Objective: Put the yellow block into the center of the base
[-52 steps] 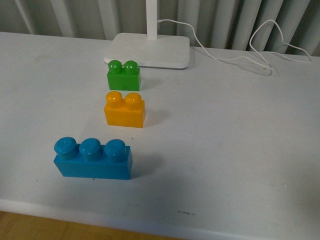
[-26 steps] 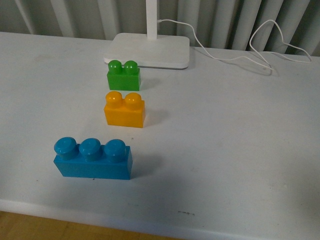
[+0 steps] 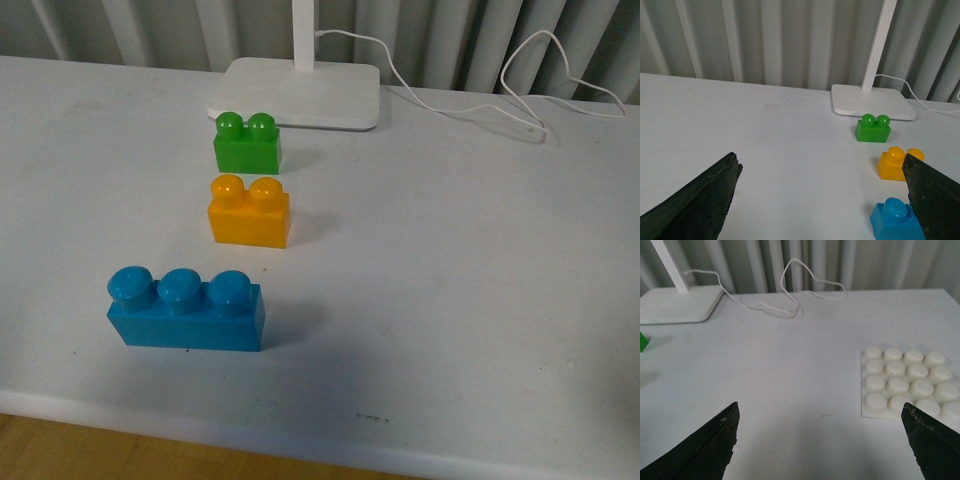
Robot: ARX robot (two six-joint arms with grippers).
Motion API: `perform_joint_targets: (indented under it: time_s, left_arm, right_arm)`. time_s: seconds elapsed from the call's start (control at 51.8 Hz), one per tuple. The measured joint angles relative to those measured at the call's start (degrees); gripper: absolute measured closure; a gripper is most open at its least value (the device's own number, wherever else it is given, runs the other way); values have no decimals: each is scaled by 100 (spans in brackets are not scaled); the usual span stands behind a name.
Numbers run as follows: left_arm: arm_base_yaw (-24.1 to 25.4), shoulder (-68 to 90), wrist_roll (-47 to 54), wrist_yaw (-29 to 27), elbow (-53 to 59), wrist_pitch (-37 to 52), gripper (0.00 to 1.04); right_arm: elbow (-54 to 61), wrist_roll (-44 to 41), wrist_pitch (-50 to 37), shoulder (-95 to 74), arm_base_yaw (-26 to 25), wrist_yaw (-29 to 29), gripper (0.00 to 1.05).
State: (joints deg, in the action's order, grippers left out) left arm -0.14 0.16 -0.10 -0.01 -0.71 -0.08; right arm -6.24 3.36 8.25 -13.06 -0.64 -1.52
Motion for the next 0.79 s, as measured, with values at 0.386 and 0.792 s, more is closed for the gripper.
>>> perform_joint_targets:
  time_s: [0.386,0.792]
  left_arm:
    - [0,0,0,0,0,0,6]
    - [0,0,0,0,0,0,6]
  right_arm:
    - [-3106,-866,496,-5366,-743,125,9]
    - [-4822,-1720,1036,-7805,-1276,-278,9]
